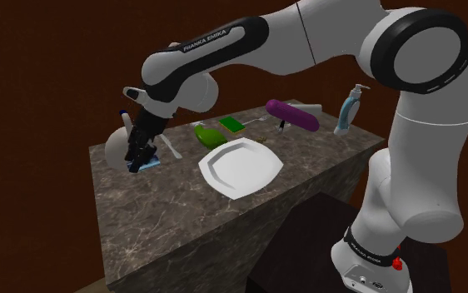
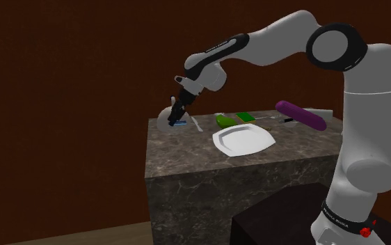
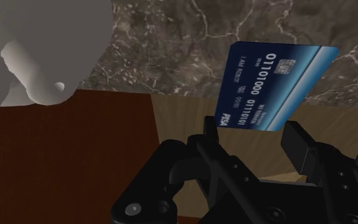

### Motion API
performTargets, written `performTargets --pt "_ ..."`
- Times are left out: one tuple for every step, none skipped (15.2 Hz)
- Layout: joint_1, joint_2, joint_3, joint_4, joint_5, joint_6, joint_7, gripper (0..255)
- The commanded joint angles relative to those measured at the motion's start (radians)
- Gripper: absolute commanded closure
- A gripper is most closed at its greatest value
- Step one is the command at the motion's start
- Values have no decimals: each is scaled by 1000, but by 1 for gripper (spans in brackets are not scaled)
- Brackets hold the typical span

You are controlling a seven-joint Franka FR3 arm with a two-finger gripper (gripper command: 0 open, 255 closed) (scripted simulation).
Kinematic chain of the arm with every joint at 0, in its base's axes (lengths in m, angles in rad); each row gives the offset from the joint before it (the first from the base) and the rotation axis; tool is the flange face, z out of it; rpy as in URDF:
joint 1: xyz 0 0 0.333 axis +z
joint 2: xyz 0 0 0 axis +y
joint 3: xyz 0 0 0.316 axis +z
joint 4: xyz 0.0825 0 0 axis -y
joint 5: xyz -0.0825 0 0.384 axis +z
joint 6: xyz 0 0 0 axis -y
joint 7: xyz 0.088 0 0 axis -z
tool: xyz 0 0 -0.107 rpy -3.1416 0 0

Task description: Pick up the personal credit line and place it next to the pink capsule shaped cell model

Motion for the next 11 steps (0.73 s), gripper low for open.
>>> performTargets --pt "1 -12 -3 8 -12 -18 16 255" --pt "1 -17 -5 15 -19 -27 24 255" --pt "1 -21 -6 21 -25 -37 32 255" --pt "1 -26 -8 28 -31 -47 40 255" --pt "2 -30 -9 35 -38 -56 48 255" --pt "2 -35 -10 42 -44 -66 56 255" --pt "2 -39 -11 49 -49 -76 64 255" --pt "2 -42 -13 57 -55 -86 72 255" --pt "2 -46 -14 65 -61 -96 79 255" --pt "2 -50 -15 73 -66 -106 87 255" --pt "2 -53 -16 81 -71 -117 95 255"
